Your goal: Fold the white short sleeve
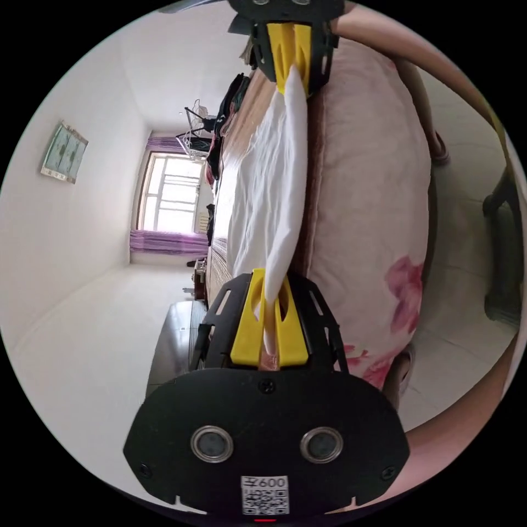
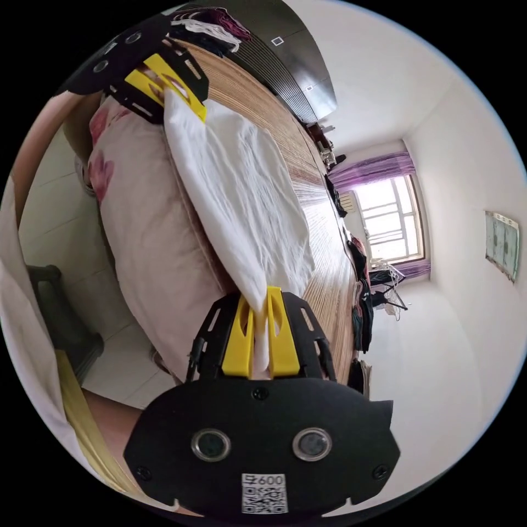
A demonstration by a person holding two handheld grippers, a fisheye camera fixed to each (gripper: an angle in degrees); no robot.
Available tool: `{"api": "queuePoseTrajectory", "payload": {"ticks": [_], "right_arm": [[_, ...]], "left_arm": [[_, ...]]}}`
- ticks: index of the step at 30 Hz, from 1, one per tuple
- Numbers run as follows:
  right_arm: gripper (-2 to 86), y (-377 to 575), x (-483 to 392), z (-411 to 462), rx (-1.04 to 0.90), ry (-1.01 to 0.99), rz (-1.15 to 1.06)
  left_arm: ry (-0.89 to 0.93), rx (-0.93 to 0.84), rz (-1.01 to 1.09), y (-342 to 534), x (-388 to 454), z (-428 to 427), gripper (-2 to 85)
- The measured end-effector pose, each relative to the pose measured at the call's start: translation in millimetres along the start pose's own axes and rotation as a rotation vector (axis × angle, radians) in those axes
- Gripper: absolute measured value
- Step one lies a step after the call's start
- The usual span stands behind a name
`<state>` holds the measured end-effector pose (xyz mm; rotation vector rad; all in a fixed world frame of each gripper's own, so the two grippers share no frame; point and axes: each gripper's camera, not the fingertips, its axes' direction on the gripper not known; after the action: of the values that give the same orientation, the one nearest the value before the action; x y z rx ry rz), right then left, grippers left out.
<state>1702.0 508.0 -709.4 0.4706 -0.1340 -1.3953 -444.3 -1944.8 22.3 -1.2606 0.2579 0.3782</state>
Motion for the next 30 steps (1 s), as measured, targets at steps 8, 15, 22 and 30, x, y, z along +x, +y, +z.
{"api": "queuePoseTrajectory", "payload": {"ticks": [8, 15, 22, 30], "right_arm": [[-0.7, -59, 5, 42, 0.002, 0.015, -0.089], [-0.7, -93, -24, 69, 0.206, 0.207, -0.013], [-0.7, -131, -91, 23, 0.288, 0.400, -0.042], [-0.7, -194, -147, -39, 0.356, 0.419, 0.008]], "left_arm": [[0.145, -0.100, 0.018, -50, -12, 83, 0.6], [-0.009, 0.006, -0.215, -57, 23, 157, 0.4], [-0.212, 0.081, -0.202, -84, 101, 162, 0.4], [-0.262, 0.115, -0.258, -127, 181, 176, 0.1]]}}
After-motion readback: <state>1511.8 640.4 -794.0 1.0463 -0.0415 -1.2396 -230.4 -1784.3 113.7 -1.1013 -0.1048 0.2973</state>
